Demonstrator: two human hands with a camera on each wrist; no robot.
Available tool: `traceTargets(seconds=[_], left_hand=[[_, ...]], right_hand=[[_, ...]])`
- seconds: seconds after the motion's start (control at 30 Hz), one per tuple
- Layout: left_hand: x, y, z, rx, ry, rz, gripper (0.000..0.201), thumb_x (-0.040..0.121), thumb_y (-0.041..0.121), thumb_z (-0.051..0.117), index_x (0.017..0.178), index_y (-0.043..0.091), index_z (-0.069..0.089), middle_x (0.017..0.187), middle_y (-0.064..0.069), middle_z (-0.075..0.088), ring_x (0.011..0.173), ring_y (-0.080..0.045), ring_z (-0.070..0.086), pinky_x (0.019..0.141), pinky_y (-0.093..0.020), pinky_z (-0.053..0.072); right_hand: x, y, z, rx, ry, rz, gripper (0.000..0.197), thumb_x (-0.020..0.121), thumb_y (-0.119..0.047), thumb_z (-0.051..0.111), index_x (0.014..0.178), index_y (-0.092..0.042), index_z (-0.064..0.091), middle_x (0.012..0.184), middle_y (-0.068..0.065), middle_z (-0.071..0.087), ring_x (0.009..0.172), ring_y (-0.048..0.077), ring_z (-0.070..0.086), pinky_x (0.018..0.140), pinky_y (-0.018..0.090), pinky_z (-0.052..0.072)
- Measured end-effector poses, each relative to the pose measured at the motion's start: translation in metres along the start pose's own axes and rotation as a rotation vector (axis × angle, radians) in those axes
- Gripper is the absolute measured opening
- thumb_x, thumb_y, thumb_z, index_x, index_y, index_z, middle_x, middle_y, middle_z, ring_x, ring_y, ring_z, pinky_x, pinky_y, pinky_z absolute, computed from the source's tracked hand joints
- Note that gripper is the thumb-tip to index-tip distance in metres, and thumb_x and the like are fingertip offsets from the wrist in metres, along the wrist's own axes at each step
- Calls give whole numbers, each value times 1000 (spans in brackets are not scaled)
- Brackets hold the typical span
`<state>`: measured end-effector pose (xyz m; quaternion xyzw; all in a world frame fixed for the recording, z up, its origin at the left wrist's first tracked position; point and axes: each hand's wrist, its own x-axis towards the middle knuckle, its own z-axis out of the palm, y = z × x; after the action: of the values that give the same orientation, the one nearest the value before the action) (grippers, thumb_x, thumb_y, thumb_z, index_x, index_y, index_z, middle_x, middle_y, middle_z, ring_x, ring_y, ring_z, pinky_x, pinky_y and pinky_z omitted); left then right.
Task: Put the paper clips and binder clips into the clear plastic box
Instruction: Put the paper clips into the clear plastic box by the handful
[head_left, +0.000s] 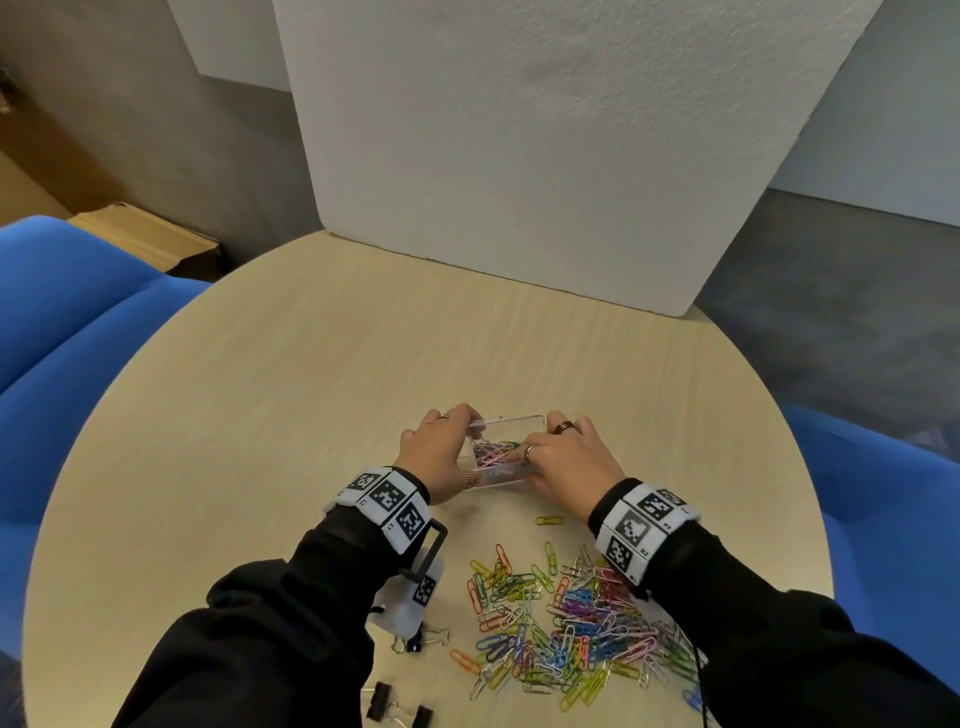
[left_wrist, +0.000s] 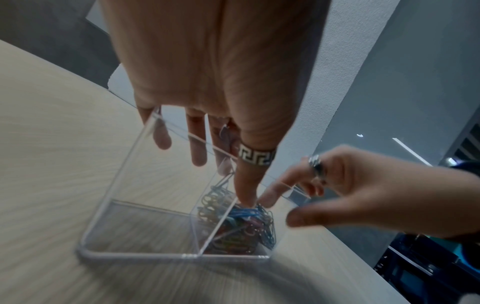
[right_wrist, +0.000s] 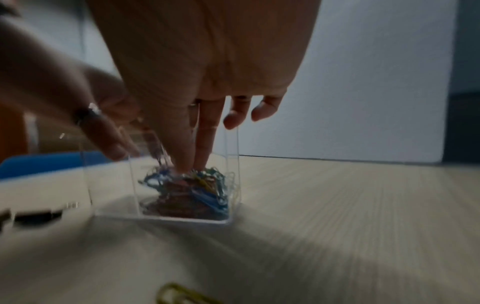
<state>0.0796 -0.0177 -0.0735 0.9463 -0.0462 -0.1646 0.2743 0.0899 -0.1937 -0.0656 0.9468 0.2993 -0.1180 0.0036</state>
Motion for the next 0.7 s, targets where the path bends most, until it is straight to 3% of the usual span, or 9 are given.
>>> traceTargets(seconds=[0.1,0.2,0.37,0.57,0.7], left_hand=[[-1,0,-1,-5,-4,4,53,79,41,67,121,23,41,123,10,53,112,-17,41,94,-37,31],[-1,1,-1,3,-6,2,54,79,42,67,122,22,41,122,9,52,112,-17,41,94,-38,31],[-1,1,-1,6,-3,-2,53,79,36,68,122,23,40,123,11,52,114,-16,42,94,-37,31],[-1,3,-3,7,-13,-10,53,79,34,68,123,22,40,125,9,52,115,-17,41,94,-37,31],[-2,4,-3,6,-17,-9,52,79,33,68,122,22,41,125,8,52,115,-17,41,95,-38,31]], right_hand=[[1,-1,-10,142,47,62,33,91,-31,49,124,-36,54,117,-13,62,107,17,38,81,33,24],[5,-9,-14,74,11,0,42,91,-34,49,132,-36,44,120,-11,61,107,18,38,76,32,19],[9,-14,-7,-31,-64,-33,30,95,-33,40,121,-31,55,119,-9,61,111,19,37,81,37,24],[2,4,-15,30,52,-22,28,92,-35,49,116,-26,61,115,-9,62,107,20,41,75,33,16],[-2,2,-9,-65,-12,-12,32,95,-38,41,110,-24,65,106,-7,66,107,20,41,80,37,24]])
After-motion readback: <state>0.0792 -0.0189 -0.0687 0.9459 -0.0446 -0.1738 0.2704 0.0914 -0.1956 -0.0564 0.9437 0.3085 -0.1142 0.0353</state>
